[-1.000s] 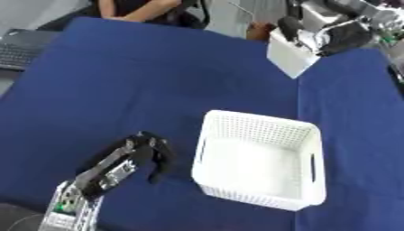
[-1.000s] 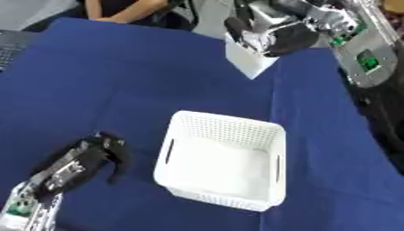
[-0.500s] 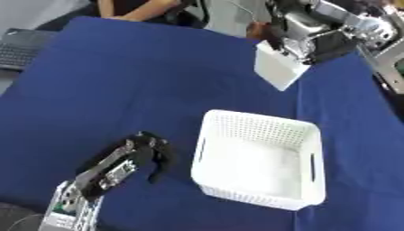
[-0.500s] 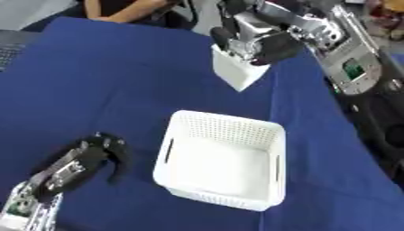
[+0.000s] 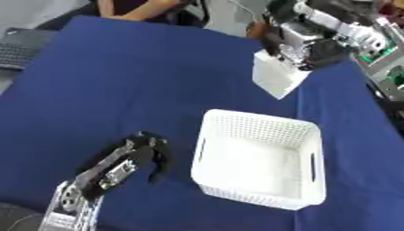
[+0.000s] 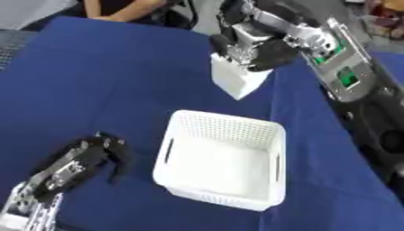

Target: Pick up objects on the table and place them in the box.

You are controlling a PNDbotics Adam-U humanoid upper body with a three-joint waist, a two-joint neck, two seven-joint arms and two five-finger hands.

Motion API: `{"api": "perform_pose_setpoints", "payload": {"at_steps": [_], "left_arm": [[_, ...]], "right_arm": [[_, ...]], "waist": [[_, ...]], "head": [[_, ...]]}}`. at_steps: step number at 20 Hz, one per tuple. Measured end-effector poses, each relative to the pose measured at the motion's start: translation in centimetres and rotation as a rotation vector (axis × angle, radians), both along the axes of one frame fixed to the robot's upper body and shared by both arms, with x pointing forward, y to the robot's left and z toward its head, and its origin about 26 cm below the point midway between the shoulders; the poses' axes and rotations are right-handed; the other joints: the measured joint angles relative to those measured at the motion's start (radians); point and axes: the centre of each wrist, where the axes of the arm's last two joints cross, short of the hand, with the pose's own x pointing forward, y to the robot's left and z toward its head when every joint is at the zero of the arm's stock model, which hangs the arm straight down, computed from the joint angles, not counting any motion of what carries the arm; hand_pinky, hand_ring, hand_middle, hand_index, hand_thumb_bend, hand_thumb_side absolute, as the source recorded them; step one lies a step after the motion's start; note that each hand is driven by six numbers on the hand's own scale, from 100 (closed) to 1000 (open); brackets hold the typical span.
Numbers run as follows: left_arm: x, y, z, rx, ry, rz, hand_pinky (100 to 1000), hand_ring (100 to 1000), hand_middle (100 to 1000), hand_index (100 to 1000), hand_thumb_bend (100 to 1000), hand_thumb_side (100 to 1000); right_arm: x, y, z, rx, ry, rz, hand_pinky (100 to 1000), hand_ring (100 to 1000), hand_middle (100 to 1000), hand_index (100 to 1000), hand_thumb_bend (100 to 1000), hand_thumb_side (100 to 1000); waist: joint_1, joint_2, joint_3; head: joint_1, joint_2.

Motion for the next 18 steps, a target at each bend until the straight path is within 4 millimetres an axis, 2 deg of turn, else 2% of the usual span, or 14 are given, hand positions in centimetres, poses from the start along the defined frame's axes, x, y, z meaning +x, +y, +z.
{"api": "perform_pose_setpoints", "payload": {"at_steps": [7, 8, 9, 14, 15, 16, 18], "left_arm": [[0.1, 0.0, 0.1, 0.0, -0.004, -0.002, 163, 257, 409, 674, 104, 922], [0.1, 0.0, 0.1, 0.0, -0.005, -0.002, 163, 257, 409, 674, 104, 922], [0.1, -0.1, 0.1, 0.0, -0.006, -0.003, 163, 257, 409, 674, 104, 923], [0.1, -0.1, 0.2, 0.0, -0.007, -0.004, 163, 257, 409, 674, 104, 923], [0.2, -0.1, 0.2, 0.0, -0.007, -0.004, 163, 257, 409, 674, 112, 924], [0.2, -0.1, 0.2, 0.0, -0.007, -0.004, 163, 257, 409, 674, 104, 923], [0.2, -0.1, 0.2, 0.001, -0.007, -0.005, 163, 257, 410, 674, 105, 923]], "right_arm": [[0.3, 0.2, -2.0, -0.014, 0.066, -0.015, 100, 100, 100, 193, 100, 695], [0.3, 0.2, -2.4, -0.017, 0.076, -0.019, 100, 100, 100, 193, 100, 657], [0.3, 0.3, -2.7, -0.021, 0.082, -0.022, 100, 100, 100, 193, 100, 692], [0.6, 0.3, -4.5, -0.05, 0.119, -0.048, 100, 100, 100, 192, 100, 683], [0.6, 0.3, -4.9, -0.055, 0.126, -0.054, 100, 100, 100, 192, 100, 750], [0.6, 0.3, -5.3, -0.06, 0.132, -0.058, 100, 100, 100, 192, 100, 682], [0.7, 0.3, -5.7, -0.066, 0.139, -0.063, 100, 100, 100, 192, 100, 681]], "waist": [[0.0, 0.004, 0.001], [0.0, 0.005, 0.001], [0.0, 0.005, 0.001], [0.003, 0.006, 0.003], [0.004, 0.006, 0.003], [0.004, 0.006, 0.003], [0.004, 0.007, 0.003]], "head": [[0.0, 0.0], [0.0, 0.0], [0.0, 0.0], [0.0, -0.001], [0.0, -0.001], [0.0, -0.001], [0.0, -0.001]]}}
